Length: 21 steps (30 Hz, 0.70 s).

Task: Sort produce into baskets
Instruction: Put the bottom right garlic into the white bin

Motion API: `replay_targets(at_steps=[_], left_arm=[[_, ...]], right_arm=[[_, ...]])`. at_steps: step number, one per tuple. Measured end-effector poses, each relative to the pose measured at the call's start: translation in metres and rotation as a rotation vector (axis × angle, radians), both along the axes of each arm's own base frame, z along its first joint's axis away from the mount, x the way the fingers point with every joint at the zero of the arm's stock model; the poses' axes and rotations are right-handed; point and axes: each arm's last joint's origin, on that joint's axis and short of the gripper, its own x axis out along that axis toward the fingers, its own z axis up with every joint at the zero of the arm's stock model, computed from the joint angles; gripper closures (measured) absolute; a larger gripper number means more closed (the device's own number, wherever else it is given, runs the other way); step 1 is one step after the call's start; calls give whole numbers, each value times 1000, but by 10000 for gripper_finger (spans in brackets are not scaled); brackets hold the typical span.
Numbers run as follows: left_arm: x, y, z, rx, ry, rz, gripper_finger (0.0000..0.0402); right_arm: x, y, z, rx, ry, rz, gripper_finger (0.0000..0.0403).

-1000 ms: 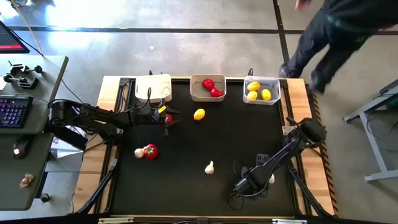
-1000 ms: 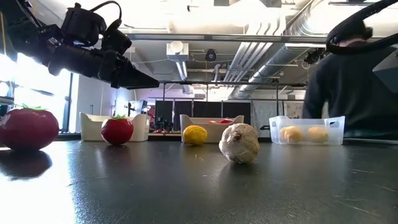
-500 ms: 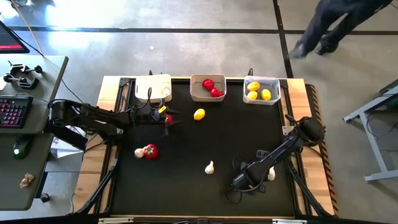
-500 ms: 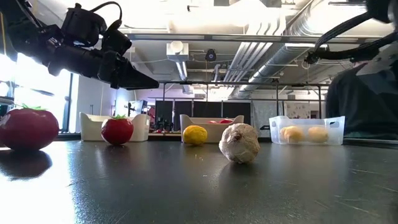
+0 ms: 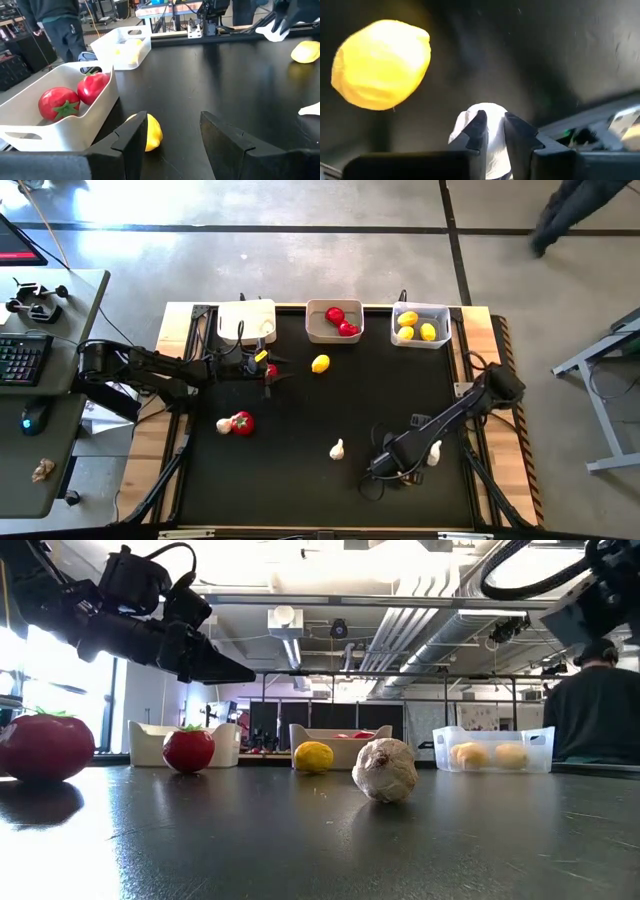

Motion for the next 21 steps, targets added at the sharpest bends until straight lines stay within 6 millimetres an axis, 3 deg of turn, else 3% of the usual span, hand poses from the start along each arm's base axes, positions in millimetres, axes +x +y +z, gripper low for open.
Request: replay_targets(at_steps=[7,14,21], left_arm=[[0,0,-1,-2,6,0,232],[0,0,-1,-2,7,-1,232],[0,0,-1,-2,7,-1,232]], right_arm=[[-12,-1,21,-8,-5,-232,290],[-36,-13,54,-40,-217,-421,264],[-52,-15,43,15,-229,-548,239]])
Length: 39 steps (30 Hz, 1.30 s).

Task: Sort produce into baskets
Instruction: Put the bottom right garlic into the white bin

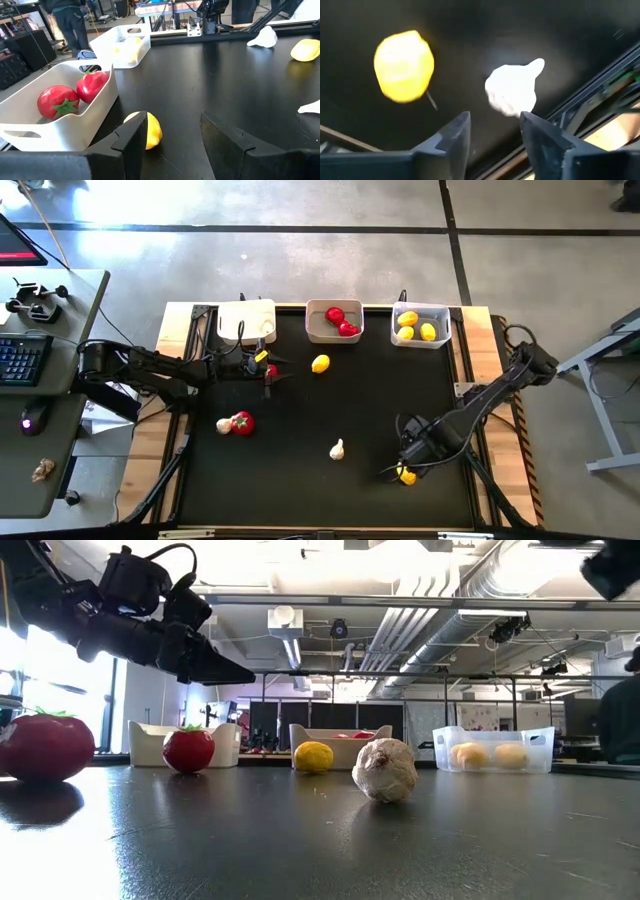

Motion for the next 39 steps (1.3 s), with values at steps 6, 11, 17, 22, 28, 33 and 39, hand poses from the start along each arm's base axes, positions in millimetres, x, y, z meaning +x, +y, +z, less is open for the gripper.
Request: replay_targets(at_steps=[6,11,17,22,28,33,39], left_arm=[[0,0,0,-8,0,2,232],[0,0,-1,-10,6,2,232],[0,0,-1,-10,9,2,232],[0,0,-1,-10,9,3,232],[0,0,-1,-10,8,3,232],[0,0,-1,-10,8,3,232],[0,0,-1,-11,11,3,232]], right_arm=[[-2,0,-25,91,58,-55,158],[-4,2,-42,121,28,-36,120],[-18,1,-56,104,90,12,116],[-21,0,-55,78,101,32,116],[-12,6,-35,74,55,47,116],[-15,2,-22,-27,85,56,116],[-21,-6,-40,-58,103,144,116]])
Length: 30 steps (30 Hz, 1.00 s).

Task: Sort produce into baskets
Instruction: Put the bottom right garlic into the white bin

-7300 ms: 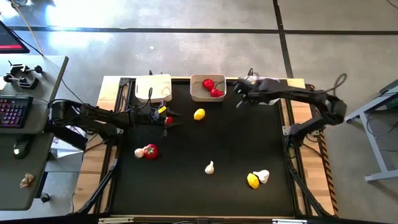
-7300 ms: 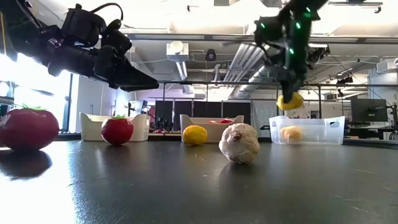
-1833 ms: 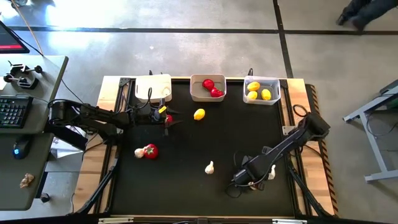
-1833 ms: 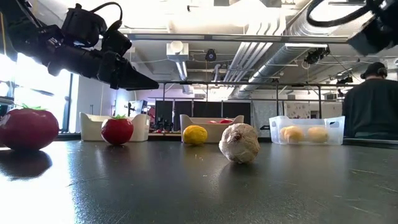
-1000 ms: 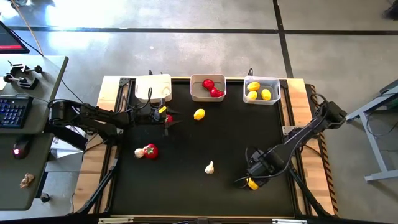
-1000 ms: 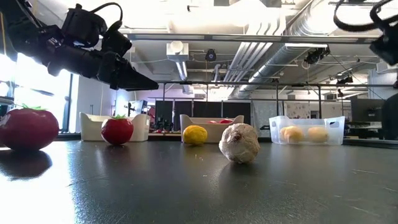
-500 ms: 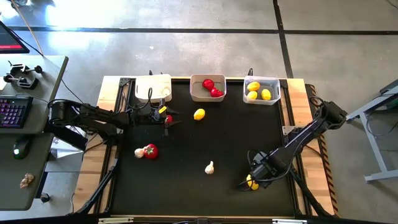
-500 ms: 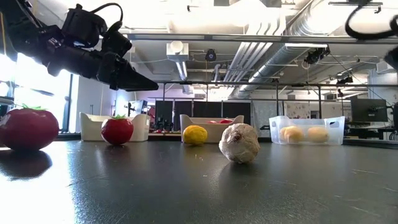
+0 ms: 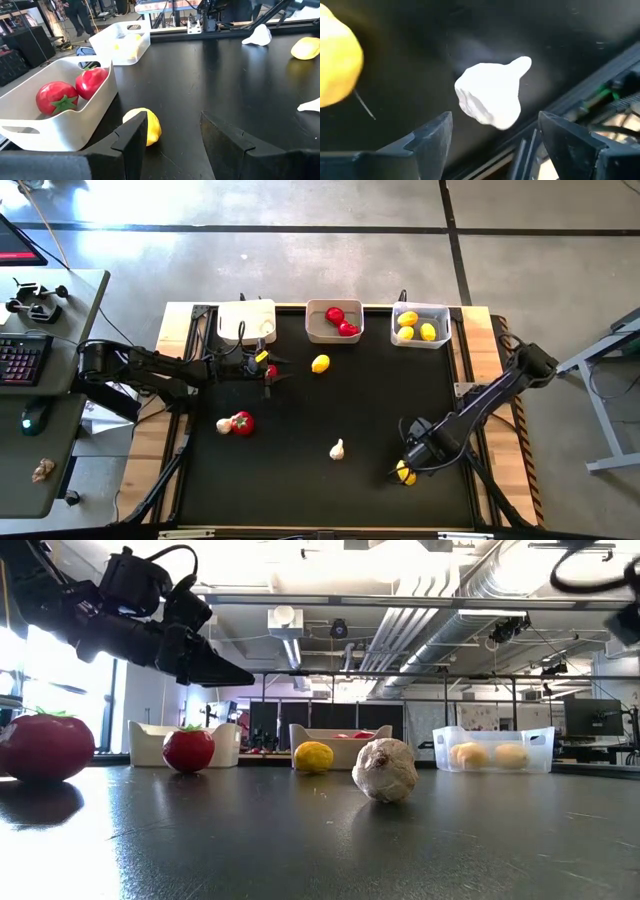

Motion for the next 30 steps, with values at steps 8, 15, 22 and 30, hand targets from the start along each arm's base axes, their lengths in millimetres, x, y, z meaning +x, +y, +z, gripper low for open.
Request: replay_targets(at_steps=[8,15,22,30], left_arm=[[0,0,0,0,0,0,232],[0,0,0,0,1,0,232],[0,0,0,0,1,0,232],[0,0,0,-1,1,0,232]], right_arm=[[-1,-8,-39,108,-52,12,123],[-3,-12,-50,133,-78,4,205],[5,-8,-33,117,-86,45,221],[39,-24,-10,1,-287,48,222]])
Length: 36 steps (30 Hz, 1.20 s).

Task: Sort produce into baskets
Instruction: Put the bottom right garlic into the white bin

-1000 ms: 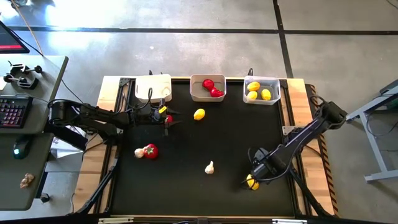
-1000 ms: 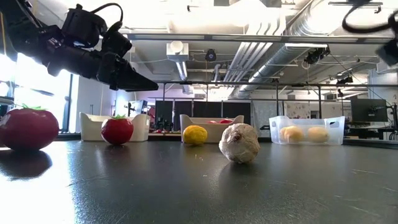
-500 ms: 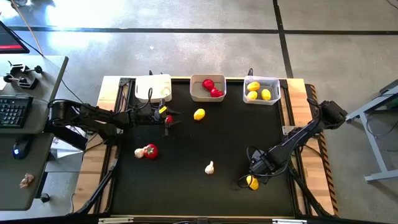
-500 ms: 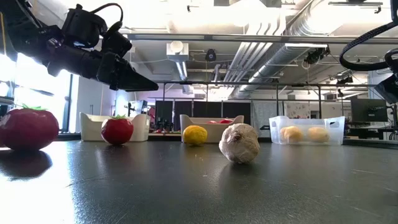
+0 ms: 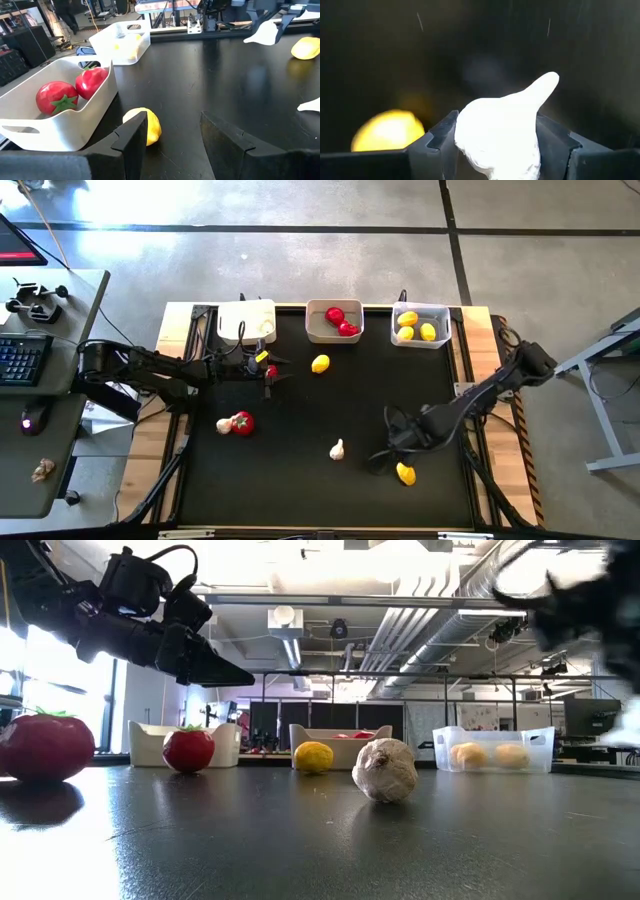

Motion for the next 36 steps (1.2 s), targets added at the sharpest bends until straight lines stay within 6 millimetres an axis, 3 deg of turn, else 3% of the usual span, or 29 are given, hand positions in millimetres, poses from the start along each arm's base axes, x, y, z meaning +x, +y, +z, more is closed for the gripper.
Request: replay_targets(at_steps=[7,15,21,25,28,31,36], left_arm=[[0,0,0,-3,2,1,232],[-1,3,-3,35,35,88,234],[-3,8,-2,60,30,73,289],[-3,11,1,17,-7,0,334],[2,11,8,11,-40,-32,344],[10,10,19,41,-72,-44,331],[25,14,43,-30,-114,-49,274]], right_arm=[[38,-40,1,-214,-262,143,222],[77,-113,-12,-384,-623,223,223],[92,-157,0,-523,-825,243,223],[103,-167,4,-567,-946,350,223],[110,-170,5,-609,-1010,429,223],[115,-172,6,-638,-1067,514,223],[119,-171,5,-691,-1092,603,223]])
